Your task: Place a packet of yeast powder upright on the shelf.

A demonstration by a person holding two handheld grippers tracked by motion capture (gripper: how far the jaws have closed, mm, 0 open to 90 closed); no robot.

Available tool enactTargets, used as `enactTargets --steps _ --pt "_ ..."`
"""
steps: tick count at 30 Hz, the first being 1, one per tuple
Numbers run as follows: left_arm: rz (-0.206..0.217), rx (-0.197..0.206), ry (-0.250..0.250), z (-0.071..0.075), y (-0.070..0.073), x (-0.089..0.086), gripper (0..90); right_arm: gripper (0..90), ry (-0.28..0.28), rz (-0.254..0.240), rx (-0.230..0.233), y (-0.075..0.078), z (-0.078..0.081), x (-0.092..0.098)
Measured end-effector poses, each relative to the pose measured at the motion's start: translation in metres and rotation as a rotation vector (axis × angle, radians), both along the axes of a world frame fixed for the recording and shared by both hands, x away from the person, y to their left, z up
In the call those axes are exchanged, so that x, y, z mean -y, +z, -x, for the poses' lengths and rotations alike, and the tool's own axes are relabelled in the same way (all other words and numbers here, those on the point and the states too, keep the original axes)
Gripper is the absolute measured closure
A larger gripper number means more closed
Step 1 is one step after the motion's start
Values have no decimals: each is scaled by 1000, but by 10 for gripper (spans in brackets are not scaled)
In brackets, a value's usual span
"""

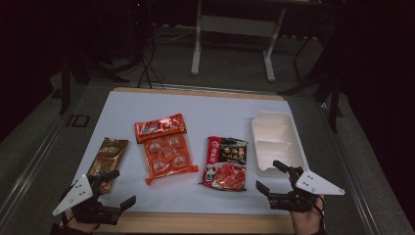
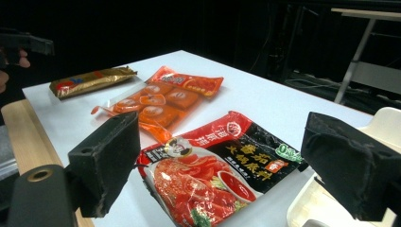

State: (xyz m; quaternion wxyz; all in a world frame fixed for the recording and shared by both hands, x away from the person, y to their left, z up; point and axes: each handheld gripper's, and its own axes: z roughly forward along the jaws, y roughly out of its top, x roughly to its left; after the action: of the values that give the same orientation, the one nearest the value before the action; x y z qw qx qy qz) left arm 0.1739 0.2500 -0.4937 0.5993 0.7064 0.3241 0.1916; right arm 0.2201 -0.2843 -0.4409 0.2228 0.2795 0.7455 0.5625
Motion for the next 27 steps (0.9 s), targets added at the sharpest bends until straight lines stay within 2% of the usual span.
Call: enactTargets --steps 3,6,11,14,16,19,21,24,26,27 --pt "-14 -3 -16 0 0 3 10 129 10 11 -7 1 2 -2" --pt "-29 -41 -37 0 3 8 10 138 16 31 -36 2 2 -4" --pt "-43 -77 -57 1 9 16 10 142 8 17 -8 6 8 -5" --pt "-46 -76 -66 1 12 18 10 127 -1 7 -8 7 9 -5" --pt "-63 -64 -65 2 14 20 10 121 -15 8 -11 8 9 -6" --pt "-81 -70 -71 1 16 21 10 116 0 -13 -17 10 8 -5" --pt "-74 -81 -79 -3 20 19 10 116 -7 -23 5 12 8 -5" --pt "-70 -95 -77 -5 22 17 10 115 -21 0 22 12 7 -5" --pt "-91 -90 -64 -7 27 15 11 114 -38 13 23 12 6 -6" --pt "-105 -84 -56 -9 34 13 11 115 -40 17 26 13 6 -7"
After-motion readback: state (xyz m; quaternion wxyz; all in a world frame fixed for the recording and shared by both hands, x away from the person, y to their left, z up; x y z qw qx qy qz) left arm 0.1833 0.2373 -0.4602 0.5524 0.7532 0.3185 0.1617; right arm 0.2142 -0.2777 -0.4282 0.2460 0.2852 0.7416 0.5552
